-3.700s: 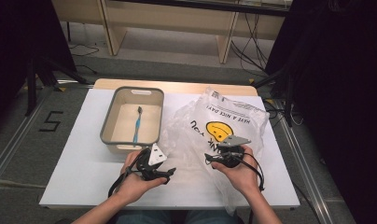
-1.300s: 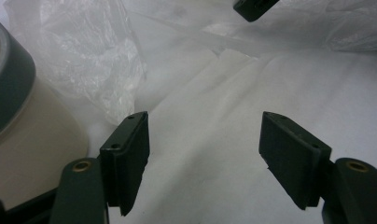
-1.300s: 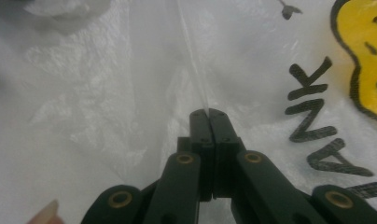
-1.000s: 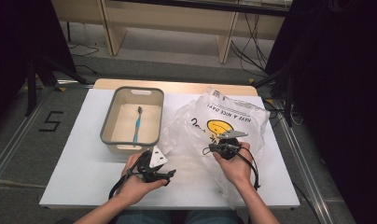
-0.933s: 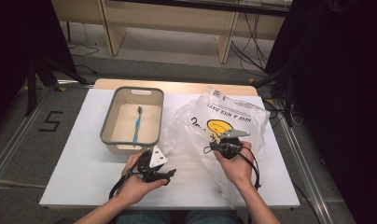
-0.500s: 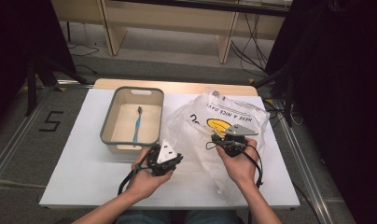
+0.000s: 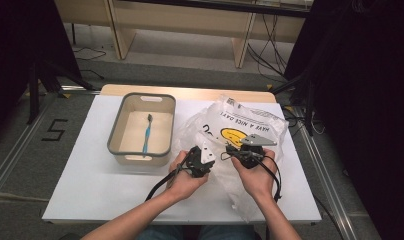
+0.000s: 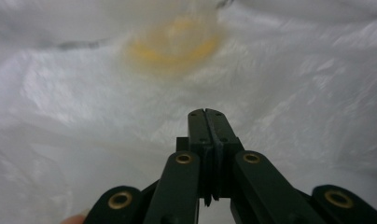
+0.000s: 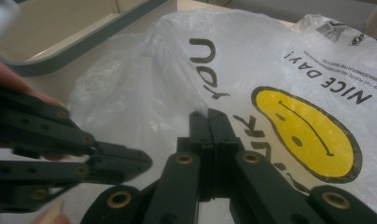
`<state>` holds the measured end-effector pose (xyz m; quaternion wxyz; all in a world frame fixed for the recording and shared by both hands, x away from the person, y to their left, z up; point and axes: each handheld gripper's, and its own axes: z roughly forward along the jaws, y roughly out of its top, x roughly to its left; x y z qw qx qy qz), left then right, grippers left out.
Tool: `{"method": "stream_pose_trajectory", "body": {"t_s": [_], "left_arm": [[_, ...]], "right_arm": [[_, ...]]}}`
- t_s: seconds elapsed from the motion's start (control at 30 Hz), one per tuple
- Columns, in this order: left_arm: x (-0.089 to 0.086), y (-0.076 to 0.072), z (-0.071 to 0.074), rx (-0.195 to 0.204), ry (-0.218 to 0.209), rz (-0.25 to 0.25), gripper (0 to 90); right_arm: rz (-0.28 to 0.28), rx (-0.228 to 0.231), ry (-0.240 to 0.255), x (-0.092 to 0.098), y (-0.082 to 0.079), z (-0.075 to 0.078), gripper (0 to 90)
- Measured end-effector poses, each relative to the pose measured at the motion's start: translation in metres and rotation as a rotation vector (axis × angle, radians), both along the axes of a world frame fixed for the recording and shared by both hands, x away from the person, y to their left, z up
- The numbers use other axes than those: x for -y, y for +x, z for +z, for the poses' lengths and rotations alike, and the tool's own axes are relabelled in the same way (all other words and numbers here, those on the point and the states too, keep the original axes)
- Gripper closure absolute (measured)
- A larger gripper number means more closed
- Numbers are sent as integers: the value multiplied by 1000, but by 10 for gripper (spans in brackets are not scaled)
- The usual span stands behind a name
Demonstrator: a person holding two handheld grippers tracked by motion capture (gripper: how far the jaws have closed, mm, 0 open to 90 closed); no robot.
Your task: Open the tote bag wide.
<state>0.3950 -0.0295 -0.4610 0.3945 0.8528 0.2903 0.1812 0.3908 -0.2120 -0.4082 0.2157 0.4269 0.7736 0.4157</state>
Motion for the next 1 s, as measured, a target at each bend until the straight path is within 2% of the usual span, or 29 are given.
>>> {"method": "stream_pose_trajectory", "body": {"t_s": [0.07,0.1,0.13,0.3,0.47,0.67,1.0], "left_arm": [[-1,4,-10,-33,31,5,894],[-1,4,-10,-33,31,5,894],[-4,5,-14,-49,52,6,894],[-12,6,-23,-71,89,21,894],[-17,6,-26,-73,102,38,894],[-22,6,-26,-70,107,41,894],[-25,4,-26,-69,91,41,890]], "right_arm": [[-7,9,7,2,1,1,900],[-12,14,11,3,1,2,900],[-15,23,15,4,1,3,900],[-44,81,32,7,2,14,900],[-65,119,47,8,3,23,900],[-81,128,59,8,6,25,900],[-99,149,69,11,7,29,900]]}}
